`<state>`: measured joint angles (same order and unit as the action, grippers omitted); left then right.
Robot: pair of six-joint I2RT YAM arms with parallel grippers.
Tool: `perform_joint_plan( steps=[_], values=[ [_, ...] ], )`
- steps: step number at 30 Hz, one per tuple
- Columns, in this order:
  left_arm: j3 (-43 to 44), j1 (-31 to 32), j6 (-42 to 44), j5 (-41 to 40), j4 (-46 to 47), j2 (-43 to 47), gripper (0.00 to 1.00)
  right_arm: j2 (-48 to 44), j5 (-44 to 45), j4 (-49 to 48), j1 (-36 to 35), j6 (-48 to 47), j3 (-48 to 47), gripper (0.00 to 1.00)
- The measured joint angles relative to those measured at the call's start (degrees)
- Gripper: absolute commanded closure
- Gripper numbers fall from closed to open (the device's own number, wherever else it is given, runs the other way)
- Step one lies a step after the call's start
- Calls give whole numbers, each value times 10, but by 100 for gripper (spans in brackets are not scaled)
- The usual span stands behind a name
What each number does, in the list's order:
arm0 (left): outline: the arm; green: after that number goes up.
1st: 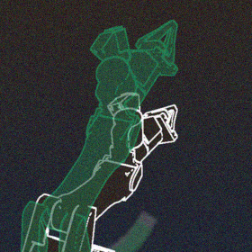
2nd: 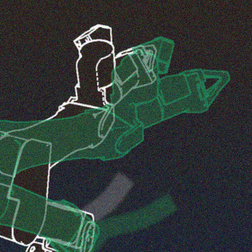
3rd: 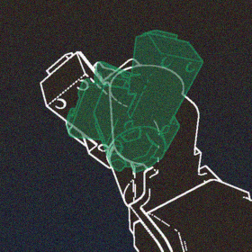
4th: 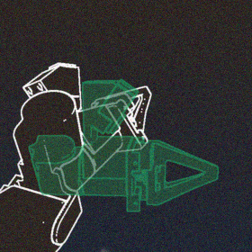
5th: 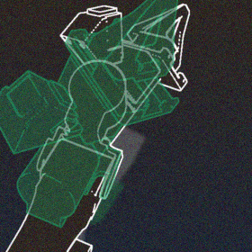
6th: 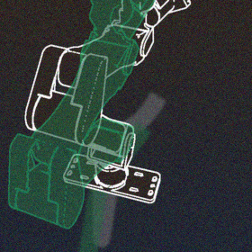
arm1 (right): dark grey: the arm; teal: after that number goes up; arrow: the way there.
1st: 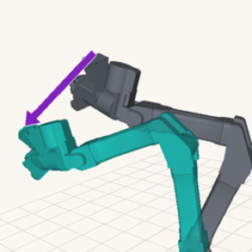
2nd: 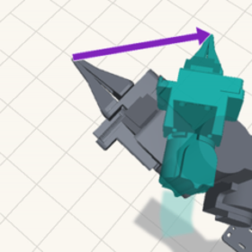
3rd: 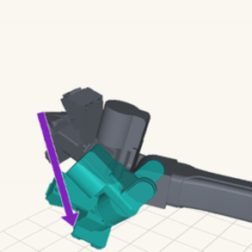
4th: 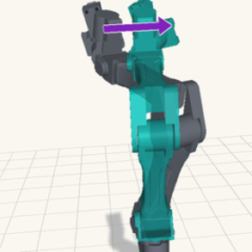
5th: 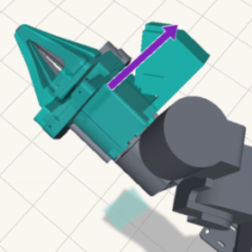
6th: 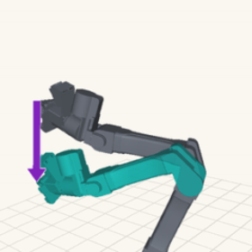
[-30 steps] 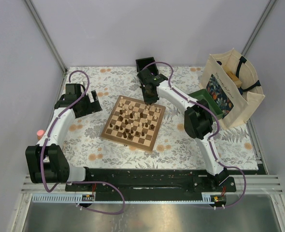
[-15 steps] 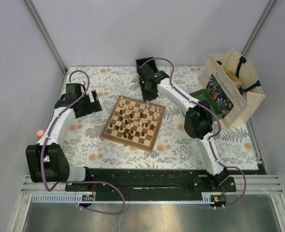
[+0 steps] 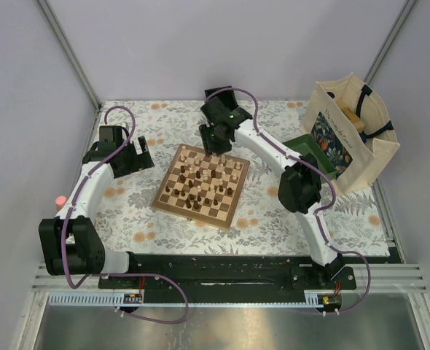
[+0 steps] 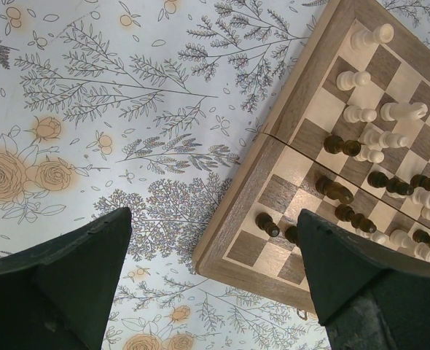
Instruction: Set up the chess pieces on the board
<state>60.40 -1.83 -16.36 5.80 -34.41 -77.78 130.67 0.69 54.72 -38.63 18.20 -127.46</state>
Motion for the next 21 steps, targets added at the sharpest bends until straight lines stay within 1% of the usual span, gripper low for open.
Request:
perform_joint_plan(
  steps=[9, 21],
  values=[
    [0, 0, 0, 0, 0, 0, 1, 0, -44, 1, -52, -7, 14, 48],
    [0, 0, 0, 0, 0, 0, 1, 0, -43, 21, -55, -23, 13, 48]
  ],
)
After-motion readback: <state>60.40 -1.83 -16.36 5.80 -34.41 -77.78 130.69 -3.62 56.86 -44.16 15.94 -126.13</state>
